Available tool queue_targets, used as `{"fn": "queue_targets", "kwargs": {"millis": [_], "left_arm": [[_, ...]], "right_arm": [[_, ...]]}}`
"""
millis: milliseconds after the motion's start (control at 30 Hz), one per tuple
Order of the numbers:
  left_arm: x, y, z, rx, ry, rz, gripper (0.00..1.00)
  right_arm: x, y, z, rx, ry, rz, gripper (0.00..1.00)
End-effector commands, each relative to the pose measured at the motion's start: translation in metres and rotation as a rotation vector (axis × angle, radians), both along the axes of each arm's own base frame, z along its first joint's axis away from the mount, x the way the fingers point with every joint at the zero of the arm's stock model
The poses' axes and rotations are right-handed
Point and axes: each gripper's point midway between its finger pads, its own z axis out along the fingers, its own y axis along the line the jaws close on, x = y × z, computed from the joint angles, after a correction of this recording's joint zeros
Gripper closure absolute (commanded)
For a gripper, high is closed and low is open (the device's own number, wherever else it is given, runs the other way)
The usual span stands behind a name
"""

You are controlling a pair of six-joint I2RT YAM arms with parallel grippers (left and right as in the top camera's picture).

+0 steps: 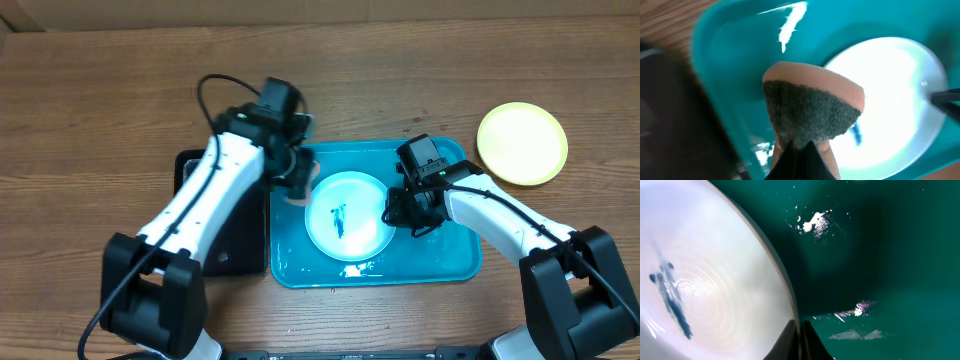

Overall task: Clean dirty plates on tray and stack at the side
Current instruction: 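Bring the sponge with the left gripper onto the white plate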

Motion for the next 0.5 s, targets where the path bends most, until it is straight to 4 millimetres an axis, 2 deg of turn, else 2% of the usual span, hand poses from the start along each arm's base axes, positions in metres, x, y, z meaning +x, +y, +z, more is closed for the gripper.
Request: {"fn": "queue_targets", "kwargs": {"millis": [0,167,267,467], "left_arm": [[-0.007,-0.021,-0.004,0.009,0.003,0.017,0.96],[-0.020,-0.044,-0.031,0.099,0.023,-0.045,0.96],[-0.024,-0.041,-0.052,0.205,0.035,-0.015,0.96],[-0.031,-0.022,-0.091,0.352,0.108,0.067,0.96]], "right_arm": [[-0.003,0.003,-0.001,0.013,0.008,0.000,0.96],[-0.003,0.003,-0.001,0.013,0.009,0.000,0.96],[-0.003,0.003,-0.001,0.013,0.011,0.001,0.96],[-0.004,0.003,-0.001,0.011,0.015,0.001,0.96]]}}
